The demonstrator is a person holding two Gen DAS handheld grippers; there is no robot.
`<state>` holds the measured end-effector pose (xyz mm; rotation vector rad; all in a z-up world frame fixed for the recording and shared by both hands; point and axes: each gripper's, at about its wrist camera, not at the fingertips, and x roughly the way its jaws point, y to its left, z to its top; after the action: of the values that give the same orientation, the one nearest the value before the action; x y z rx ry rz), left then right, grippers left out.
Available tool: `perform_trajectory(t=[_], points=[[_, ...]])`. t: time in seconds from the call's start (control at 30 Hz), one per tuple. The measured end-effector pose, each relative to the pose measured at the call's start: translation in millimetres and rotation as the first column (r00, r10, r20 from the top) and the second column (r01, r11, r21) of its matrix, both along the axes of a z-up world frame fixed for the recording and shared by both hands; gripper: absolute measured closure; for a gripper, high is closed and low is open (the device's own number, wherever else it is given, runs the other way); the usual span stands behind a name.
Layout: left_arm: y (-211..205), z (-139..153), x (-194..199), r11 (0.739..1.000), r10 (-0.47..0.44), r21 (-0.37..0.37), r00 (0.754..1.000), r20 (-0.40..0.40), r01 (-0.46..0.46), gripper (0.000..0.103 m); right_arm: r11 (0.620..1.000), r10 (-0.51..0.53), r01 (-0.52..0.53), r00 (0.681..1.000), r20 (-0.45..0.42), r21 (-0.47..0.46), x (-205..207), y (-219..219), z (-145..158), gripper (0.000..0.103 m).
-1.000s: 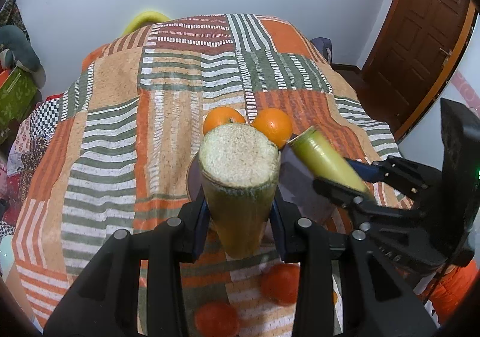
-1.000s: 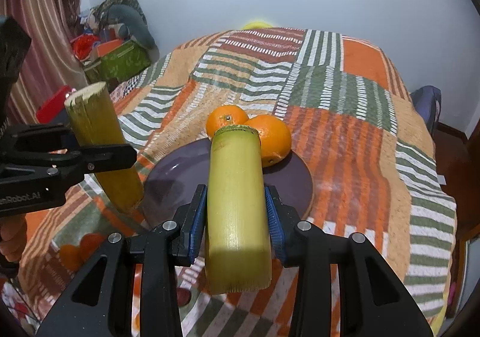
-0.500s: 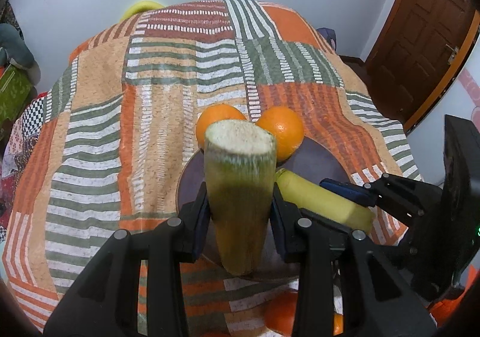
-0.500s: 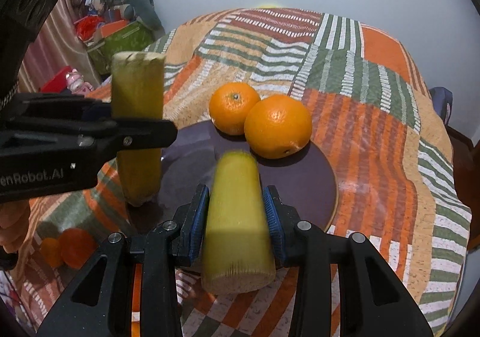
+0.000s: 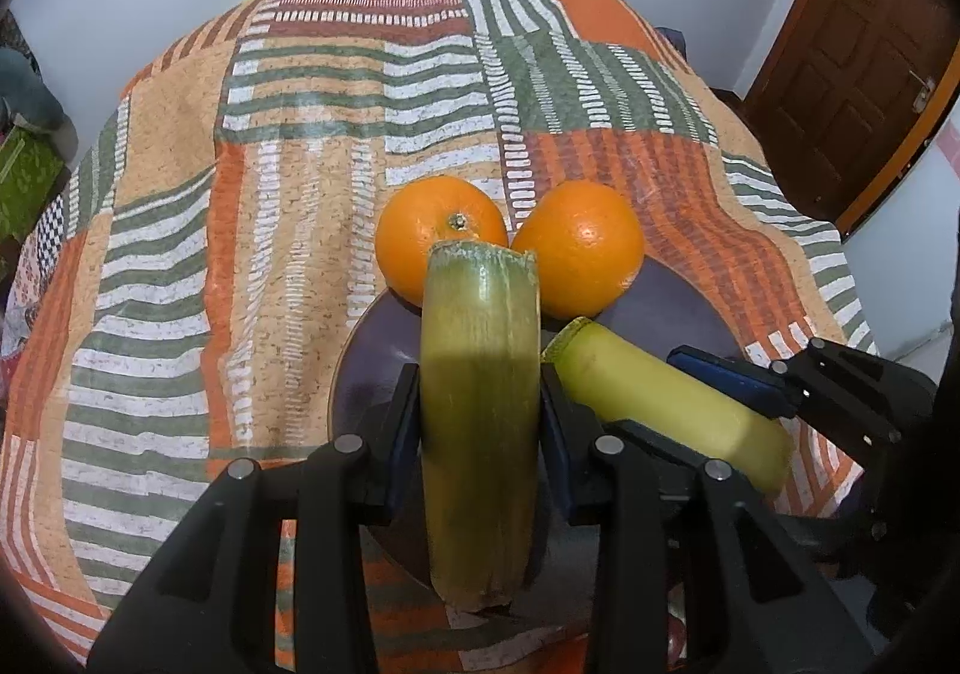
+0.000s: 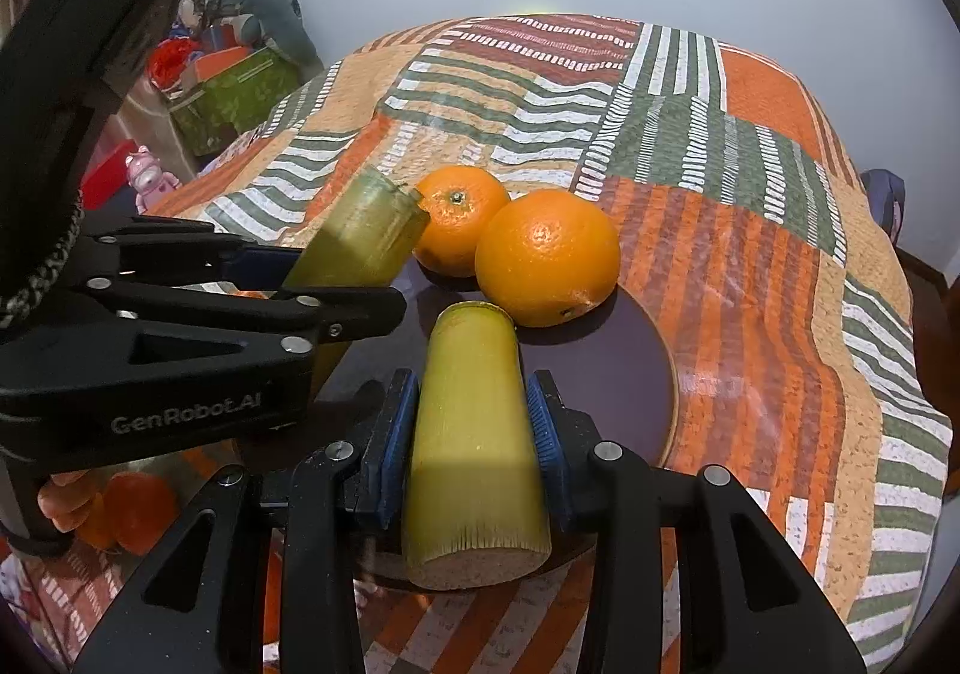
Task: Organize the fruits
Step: 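Carry both cylinders onto the purple plate beside the oranges and open both tools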
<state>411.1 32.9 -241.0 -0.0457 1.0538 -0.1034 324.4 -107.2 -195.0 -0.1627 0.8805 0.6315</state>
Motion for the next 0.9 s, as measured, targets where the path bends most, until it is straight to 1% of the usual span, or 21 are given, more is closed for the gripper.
perform_trajectory(t=[0.07,0.2,0.27,0.47,0.63,0.77,0.9], points=[[1.8,-4.5,2.4,1.000,0.003,-0.016,1.000,-0.023,-0.004,0.067,1.000,0.001,-0.001,1.000,0.001,0.001,0.2,0.7,-0.8,0.068],[1.1,-23.1,5.1,0.999,-0.004,-0.043,0.995,-0.097,0.000,0.067,1.000,0.003,-0.003,1.000,0.005,0.001,1.1,1.6,-1.7,0.068],[1.4,-23.0,3.0,0.999,0.000,-0.046,0.996,-0.085,-0.004,0.067,1.000,0.008,-0.008,1.000,0.005,-0.005,1.5,3.4,-2.9,0.068],[1.8,-21.2,2.2,0.999,0.001,-0.042,0.996,-0.091,-0.005,0.067,1.000,0.006,-0.006,1.000,0.002,0.001,1.7,4.0,-3.2,0.068],[-0.9,-7.4,-1.1,1.000,-0.008,-0.011,0.999,-0.045,0.007,0.067,1.000,0.001,-0.001,1.000,-0.020,0.012,6.7,4.7,-5.6,0.068],[-3.3,4.5,-8.4,0.999,-0.014,0.028,1.000,-0.018,0.014,0.066,1.000,-0.007,0.007,1.000,-0.025,0.002,8.3,6.1,-4.7,0.068],[1.4,20.6,-23.2,1.000,-0.009,0.027,1.000,0.009,0.009,0.066,1.000,-0.013,0.013,1.000,-0.020,0.008,1.6,-0.4,5.2,0.066]])
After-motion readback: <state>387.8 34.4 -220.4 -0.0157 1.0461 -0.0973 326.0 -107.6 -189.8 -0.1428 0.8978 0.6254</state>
